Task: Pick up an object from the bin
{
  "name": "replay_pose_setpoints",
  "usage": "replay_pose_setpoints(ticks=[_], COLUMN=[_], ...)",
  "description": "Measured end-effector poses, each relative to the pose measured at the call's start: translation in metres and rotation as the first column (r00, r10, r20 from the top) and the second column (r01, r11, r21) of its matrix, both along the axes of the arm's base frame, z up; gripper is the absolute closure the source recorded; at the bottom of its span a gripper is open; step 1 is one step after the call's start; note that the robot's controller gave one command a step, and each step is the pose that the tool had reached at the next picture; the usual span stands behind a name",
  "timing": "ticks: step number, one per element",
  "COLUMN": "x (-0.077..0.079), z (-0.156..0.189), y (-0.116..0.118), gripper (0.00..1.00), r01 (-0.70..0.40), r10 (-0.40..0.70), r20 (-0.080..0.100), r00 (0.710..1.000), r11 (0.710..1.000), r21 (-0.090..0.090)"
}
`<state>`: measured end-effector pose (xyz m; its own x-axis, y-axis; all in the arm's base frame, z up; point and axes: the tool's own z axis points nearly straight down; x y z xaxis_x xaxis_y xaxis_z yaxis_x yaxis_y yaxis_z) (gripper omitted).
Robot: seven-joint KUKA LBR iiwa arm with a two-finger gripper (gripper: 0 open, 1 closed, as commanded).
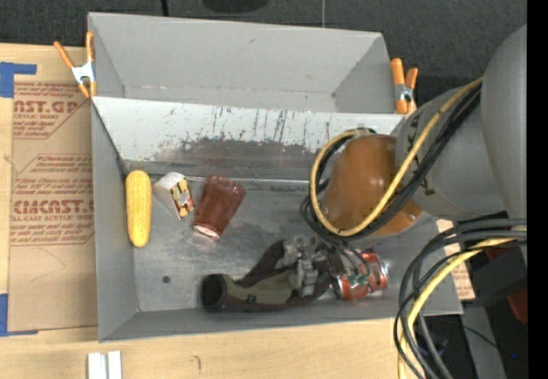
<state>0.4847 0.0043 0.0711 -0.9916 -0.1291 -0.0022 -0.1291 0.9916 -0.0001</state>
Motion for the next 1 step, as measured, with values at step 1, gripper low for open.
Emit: replay_pose_setpoints(ticks=[1], x=[0.0076], z=[0.1255], y=[-0.0042], gripper=[1.00], r01=[0.043], r10=[-0.043], r20=[-0.001], r00=[0.999], r11=[0.999], r21=[0.000])
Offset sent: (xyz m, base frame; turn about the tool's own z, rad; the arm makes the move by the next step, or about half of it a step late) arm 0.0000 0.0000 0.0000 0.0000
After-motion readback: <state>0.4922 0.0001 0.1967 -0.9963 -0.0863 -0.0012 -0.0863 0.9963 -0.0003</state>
